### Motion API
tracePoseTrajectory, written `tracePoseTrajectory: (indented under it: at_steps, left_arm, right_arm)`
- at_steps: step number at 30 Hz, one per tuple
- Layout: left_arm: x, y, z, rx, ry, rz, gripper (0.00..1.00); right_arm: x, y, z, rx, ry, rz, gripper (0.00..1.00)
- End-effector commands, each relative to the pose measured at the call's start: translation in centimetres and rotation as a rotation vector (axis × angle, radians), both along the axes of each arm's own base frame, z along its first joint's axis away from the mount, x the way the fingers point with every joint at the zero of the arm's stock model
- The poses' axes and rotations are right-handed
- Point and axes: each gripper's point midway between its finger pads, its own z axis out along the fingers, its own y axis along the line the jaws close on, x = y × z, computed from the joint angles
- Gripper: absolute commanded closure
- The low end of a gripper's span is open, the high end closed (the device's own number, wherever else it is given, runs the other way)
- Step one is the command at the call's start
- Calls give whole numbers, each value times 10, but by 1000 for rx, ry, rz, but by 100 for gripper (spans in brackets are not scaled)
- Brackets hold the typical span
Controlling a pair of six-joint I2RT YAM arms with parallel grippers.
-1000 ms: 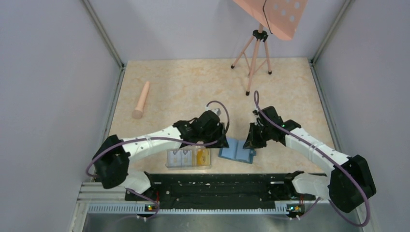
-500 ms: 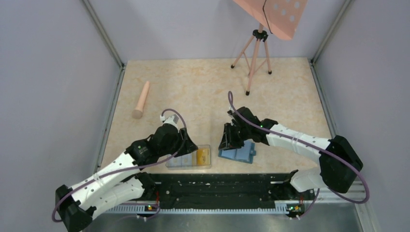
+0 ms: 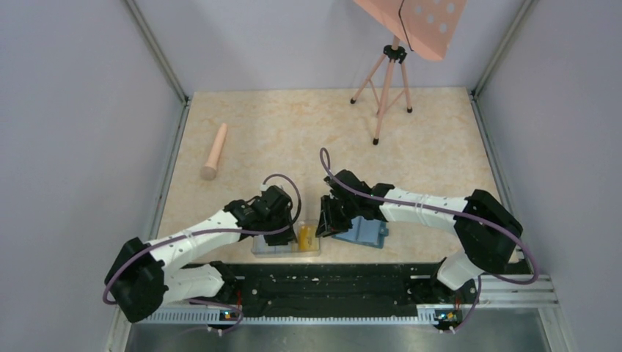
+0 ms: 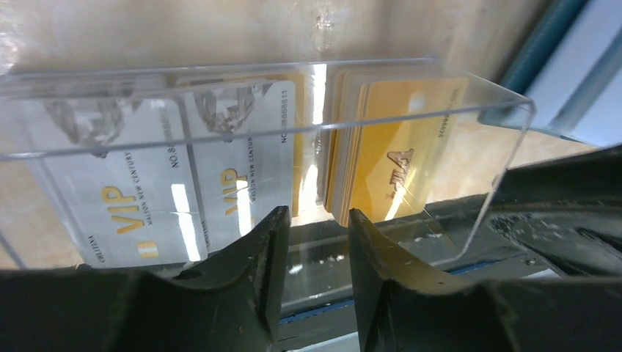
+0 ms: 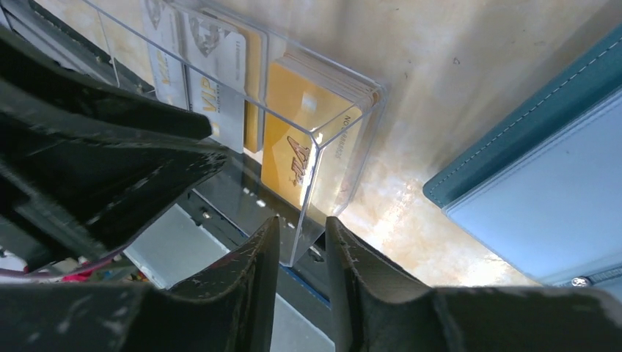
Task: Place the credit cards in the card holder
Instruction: Pick up the credit card from the storage box.
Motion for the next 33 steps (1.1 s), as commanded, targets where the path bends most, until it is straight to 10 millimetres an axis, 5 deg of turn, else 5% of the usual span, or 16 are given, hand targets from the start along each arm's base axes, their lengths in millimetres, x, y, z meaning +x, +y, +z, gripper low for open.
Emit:
tracePoseTrajectory:
  at_steps: [1,15,33]
  left_arm:
    - [10,-22,5,-39,5,-63,61]
    - [16,-43,3,-119,0,-96,60]
    - [16,-50,17,-160,-36,-117,97]
  right_arm:
    - [5,14,12,28,-34,3,73]
    - [3,14,3,6,-21,11,81]
    - [2,13,1,-4,-19,15,83]
